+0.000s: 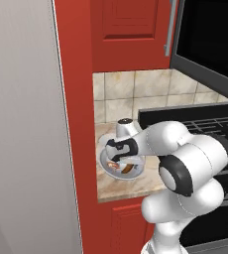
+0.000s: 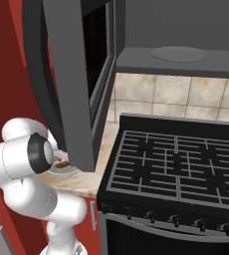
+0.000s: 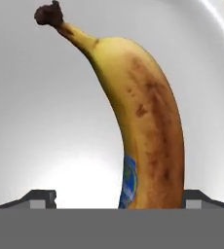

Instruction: Remove the banana from the bowl and place it on the small plate. Then place the bowl with only the shrimp in the microwave, close the door, and press the start button to microwave the shrimp.

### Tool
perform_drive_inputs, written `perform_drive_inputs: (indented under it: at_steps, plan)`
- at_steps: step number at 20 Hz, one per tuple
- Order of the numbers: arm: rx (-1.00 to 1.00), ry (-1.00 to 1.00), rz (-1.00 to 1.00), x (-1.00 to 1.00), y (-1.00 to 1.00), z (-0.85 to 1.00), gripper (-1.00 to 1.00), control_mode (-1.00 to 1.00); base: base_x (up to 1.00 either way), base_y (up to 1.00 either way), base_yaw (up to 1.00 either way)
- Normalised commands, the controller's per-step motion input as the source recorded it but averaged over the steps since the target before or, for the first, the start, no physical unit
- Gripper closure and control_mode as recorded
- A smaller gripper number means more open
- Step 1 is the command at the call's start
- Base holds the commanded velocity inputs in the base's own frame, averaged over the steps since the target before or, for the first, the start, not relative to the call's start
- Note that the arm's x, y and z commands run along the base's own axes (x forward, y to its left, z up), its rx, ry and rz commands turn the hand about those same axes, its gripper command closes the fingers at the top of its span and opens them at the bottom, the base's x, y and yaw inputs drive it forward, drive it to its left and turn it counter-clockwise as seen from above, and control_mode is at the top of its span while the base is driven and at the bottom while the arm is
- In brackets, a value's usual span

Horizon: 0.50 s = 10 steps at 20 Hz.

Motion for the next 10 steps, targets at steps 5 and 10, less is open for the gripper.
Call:
perform_drive_inputs:
  at_steps: [5, 10]
  plan:
    - [0.00, 0.00, -0.06, 0.00, 0.13, -0.07, 1.00, -1.00, 0.00, 0.00, 0.00]
    - [0.00, -0.02, -0.02, -0.01, -0.01, 0.07, 1.00, -1.00, 0.00, 0.00, 0.00]
